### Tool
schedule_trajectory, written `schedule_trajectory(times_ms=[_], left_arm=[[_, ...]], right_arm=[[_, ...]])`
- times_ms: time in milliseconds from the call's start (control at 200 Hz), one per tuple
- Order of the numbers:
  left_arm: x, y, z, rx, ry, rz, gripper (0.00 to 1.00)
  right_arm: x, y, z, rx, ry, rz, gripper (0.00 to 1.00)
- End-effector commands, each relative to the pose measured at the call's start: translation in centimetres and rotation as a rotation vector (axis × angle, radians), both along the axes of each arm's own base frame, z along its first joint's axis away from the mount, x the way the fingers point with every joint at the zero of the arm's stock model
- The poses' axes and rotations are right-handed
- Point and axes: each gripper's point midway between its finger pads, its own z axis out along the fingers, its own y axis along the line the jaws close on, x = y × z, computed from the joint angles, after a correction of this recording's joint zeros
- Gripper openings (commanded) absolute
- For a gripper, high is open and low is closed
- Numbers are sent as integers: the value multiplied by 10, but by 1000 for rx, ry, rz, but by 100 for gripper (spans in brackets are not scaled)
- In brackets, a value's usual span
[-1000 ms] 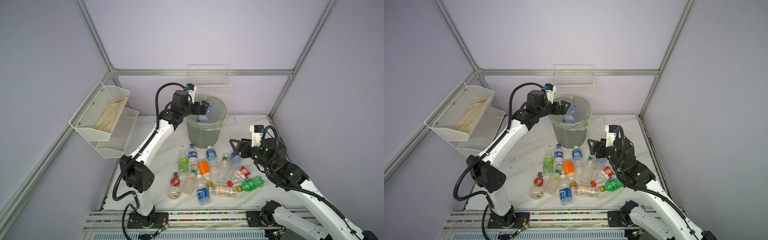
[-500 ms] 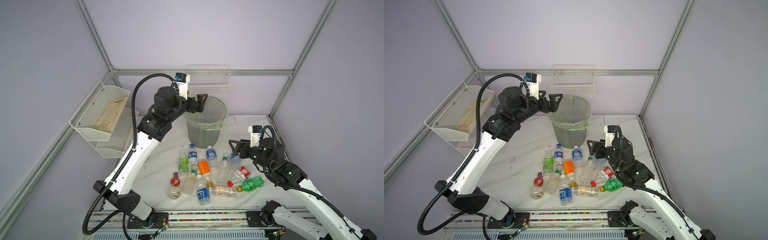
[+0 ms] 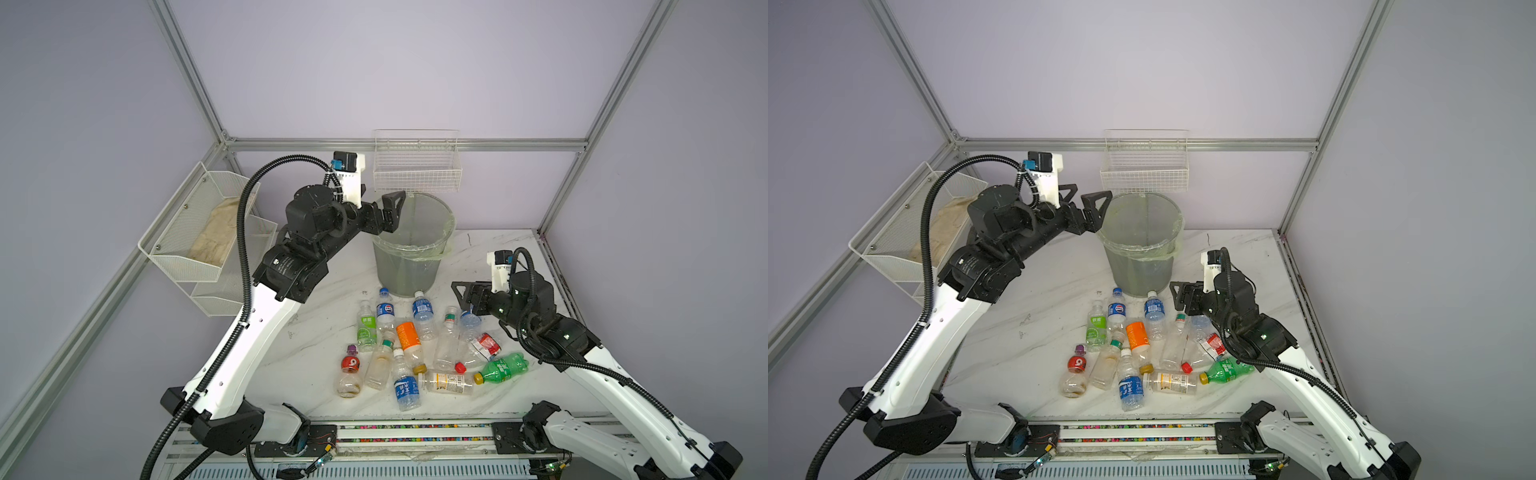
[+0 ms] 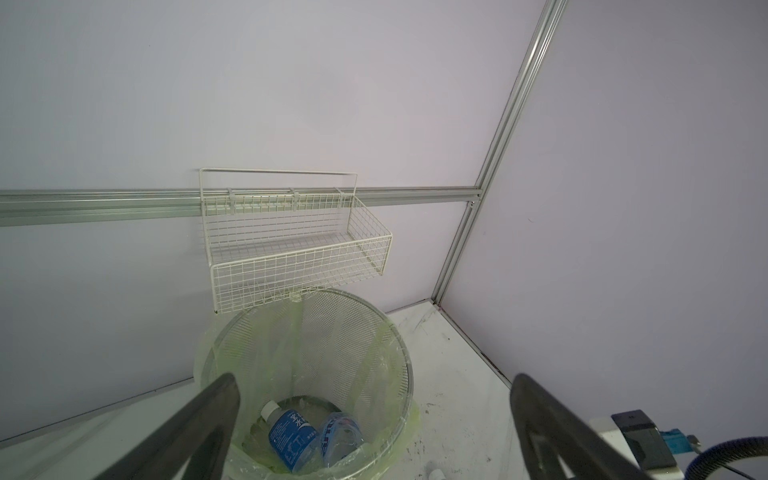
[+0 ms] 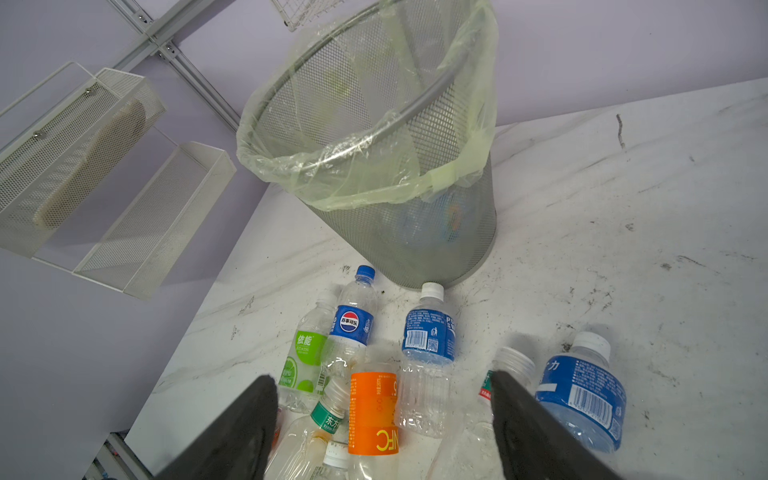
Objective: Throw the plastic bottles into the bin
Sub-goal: 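Withdraw the left gripper while the right gripper lowers into the bottle pile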
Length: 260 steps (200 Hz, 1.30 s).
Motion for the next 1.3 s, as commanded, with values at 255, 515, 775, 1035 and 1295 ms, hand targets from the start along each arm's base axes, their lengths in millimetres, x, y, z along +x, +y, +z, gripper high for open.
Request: schedule_trajectory(times_ms=[255,515,775,1035,1295], left_arm=[[-37,30,1,-42,-44,46,100],[-50,47,-28,-45,-5,93,100],[-61,65,-75,-35,73,149,100],[-71,81,-129,-13,182,199,100],[-82,93,-165,-9,251,237,100]], right_arm=[[12,2,-33,-29,126,-55,82],[10,12,-70,-79,242,-9,81],[2,11,-101,-78,380,-39,76],[-6,4,-127,-83,481,-126,80],[-23,18,-153,-94,539,-150,79]])
